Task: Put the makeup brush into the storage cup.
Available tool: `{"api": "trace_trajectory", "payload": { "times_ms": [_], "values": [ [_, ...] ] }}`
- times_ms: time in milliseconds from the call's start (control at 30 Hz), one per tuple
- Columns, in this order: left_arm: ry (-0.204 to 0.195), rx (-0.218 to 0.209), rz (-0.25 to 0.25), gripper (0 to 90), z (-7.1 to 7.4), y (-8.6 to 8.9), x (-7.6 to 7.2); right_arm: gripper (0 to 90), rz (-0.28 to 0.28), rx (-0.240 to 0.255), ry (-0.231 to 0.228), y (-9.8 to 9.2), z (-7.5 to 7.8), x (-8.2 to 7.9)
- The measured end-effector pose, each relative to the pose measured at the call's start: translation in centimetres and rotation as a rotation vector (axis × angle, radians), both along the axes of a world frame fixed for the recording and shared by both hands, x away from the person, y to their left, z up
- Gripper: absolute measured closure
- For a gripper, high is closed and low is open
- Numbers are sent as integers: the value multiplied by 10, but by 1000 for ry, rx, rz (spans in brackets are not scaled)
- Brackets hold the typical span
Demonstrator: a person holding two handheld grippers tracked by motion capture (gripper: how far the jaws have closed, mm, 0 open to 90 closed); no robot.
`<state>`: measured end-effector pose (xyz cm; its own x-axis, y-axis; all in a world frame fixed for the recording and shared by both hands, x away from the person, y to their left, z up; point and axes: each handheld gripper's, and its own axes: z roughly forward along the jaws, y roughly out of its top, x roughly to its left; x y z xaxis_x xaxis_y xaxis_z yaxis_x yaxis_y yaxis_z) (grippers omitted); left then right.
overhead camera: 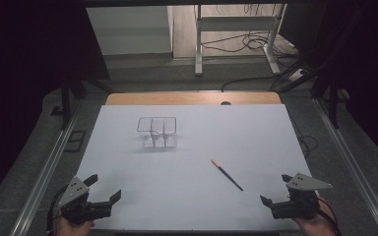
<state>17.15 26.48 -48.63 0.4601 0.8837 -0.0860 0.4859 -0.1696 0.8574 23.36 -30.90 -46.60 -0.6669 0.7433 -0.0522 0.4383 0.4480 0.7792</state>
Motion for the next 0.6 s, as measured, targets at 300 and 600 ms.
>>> {"api": "trace_trajectory", "payload": {
  "times_ms": [300,600],
  "values": [
    [21,26,-14,40,-1,-2,1,0,-1,6,-12,1,1,-1],
    [33,28,-28,40,-2,-4,2,0,-10,0,-12,2,2,-1]
  ]
}}
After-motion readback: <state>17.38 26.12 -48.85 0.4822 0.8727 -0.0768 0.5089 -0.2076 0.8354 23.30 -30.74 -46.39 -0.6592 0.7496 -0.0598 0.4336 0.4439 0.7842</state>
